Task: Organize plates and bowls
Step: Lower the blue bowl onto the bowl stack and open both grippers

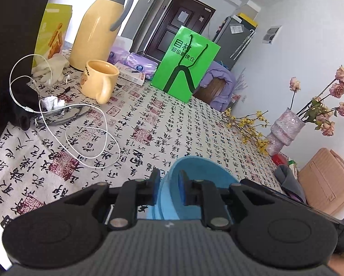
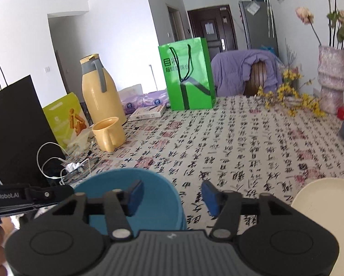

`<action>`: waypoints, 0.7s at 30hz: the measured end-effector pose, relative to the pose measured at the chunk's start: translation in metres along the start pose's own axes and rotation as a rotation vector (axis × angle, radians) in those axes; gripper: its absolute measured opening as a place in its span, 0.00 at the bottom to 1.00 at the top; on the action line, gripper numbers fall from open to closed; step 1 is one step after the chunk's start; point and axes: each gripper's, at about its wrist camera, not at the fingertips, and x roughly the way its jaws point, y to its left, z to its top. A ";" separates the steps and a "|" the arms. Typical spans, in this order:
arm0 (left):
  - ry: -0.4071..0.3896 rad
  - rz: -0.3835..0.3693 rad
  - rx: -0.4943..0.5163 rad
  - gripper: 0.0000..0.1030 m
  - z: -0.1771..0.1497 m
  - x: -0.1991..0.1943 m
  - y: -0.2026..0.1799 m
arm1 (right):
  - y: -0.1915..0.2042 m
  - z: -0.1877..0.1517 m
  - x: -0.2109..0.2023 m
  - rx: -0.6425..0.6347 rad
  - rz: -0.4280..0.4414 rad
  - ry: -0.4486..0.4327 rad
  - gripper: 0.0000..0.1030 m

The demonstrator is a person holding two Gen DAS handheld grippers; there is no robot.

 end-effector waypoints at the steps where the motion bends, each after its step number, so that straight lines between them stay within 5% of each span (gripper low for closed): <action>1: -0.004 0.005 0.004 0.25 0.000 0.000 0.000 | 0.001 0.000 0.000 -0.013 -0.005 -0.008 0.55; 4: -0.019 0.003 0.022 0.36 0.000 -0.001 -0.003 | -0.001 0.000 0.000 -0.019 -0.016 -0.004 0.55; 7: -0.020 0.002 0.039 0.63 0.000 -0.001 -0.007 | -0.005 -0.002 0.000 0.001 -0.012 0.005 0.56; 12: -0.055 -0.005 0.102 0.79 -0.005 -0.007 -0.019 | -0.009 -0.004 -0.007 0.010 -0.016 -0.004 0.59; 17: -0.124 -0.037 0.193 0.95 -0.012 -0.023 -0.029 | -0.008 -0.004 -0.030 -0.025 -0.023 -0.102 0.82; 21: -0.156 -0.065 0.253 1.00 -0.022 -0.037 -0.031 | -0.007 -0.010 -0.050 -0.062 -0.041 -0.173 0.89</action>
